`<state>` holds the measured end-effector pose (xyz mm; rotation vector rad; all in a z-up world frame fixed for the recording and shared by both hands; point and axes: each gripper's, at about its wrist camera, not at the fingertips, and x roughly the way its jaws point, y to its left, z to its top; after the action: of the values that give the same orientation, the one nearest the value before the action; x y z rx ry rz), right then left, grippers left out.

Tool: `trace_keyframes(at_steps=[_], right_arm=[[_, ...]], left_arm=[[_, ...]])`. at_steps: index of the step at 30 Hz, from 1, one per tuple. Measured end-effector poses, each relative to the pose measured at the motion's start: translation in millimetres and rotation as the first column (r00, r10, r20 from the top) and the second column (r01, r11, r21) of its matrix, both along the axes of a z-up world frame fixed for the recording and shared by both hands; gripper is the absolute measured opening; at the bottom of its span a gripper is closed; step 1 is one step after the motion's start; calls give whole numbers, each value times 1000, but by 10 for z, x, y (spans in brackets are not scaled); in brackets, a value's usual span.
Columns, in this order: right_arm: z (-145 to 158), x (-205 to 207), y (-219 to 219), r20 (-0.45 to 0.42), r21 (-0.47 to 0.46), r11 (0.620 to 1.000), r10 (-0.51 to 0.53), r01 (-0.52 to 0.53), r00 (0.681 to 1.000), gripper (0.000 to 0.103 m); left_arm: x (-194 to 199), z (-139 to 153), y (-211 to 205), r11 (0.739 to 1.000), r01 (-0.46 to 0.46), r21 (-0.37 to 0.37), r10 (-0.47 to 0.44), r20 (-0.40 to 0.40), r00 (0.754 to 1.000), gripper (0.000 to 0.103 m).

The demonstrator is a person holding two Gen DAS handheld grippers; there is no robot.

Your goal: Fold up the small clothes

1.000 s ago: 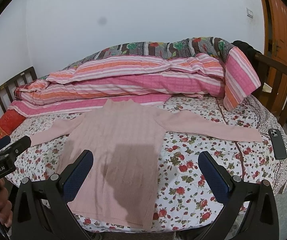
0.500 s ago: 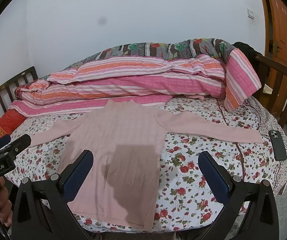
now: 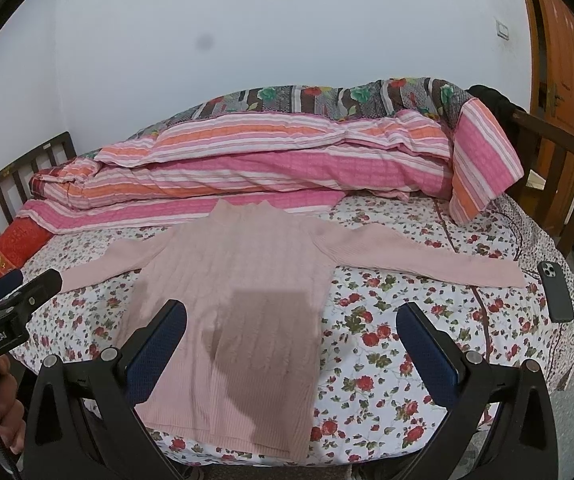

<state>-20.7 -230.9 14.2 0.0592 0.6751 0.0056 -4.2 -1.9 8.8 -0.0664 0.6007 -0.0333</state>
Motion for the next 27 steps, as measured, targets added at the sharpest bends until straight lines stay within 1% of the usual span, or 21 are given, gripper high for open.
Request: trace_keyframes(at_steps=[4, 8, 12, 14, 16, 18, 20, 21, 23, 26, 27], right_arm=[[-117, 66, 18, -23, -3, 1000, 8, -8, 1000, 103], [-253, 147, 50, -25, -11, 1000, 16, -17, 1000, 103], [-430, 274, 77, -22, -30, 999, 14, -15, 1000, 103], [-538, 366, 95, -18, -47, 999, 0, -1, 1000, 103], [-642, 451, 108, -25, -39, 999, 16, -17, 1000, 103], [-758, 547, 116, -35, -27, 999, 34, -35, 999, 103], [-874, 640, 134, -28, -27, 999, 37, -38, 999, 103], [-917, 678, 140, -26, -29, 999, 38, -39, 999, 103], [-1017, 780, 167, -36, -25, 998, 51, -52, 998, 103], [-1141, 908, 191, -49, -13, 997, 72, -73, 996, 102], [-1165, 940, 202, -49, -16, 997, 72, -73, 996, 102]], left_arm=[[32, -152, 107, 1000, -23, -7, 22, -7, 1000, 103], [142, -358, 256, 999, -22, -46, 20, -32, 999, 103], [250, -618, 475, 994, -18, -109, 15, -24, 1000, 103], [292, -748, 600, 992, -40, -116, 38, -23, 999, 103], [380, -881, 745, 990, -62, -129, 58, -37, 998, 103], [481, -1039, 940, 983, -85, -161, 76, -64, 995, 102], [557, -1174, 1126, 976, -123, -182, 108, -88, 990, 94], [600, -1243, 1228, 971, -140, -193, 122, -102, 987, 93], [679, -1362, 1435, 963, -162, -217, 138, -124, 983, 92], [767, -1514, 1766, 943, -233, -238, 204, -138, 969, 92], [800, -1576, 1919, 931, -271, -244, 240, -148, 959, 92]])
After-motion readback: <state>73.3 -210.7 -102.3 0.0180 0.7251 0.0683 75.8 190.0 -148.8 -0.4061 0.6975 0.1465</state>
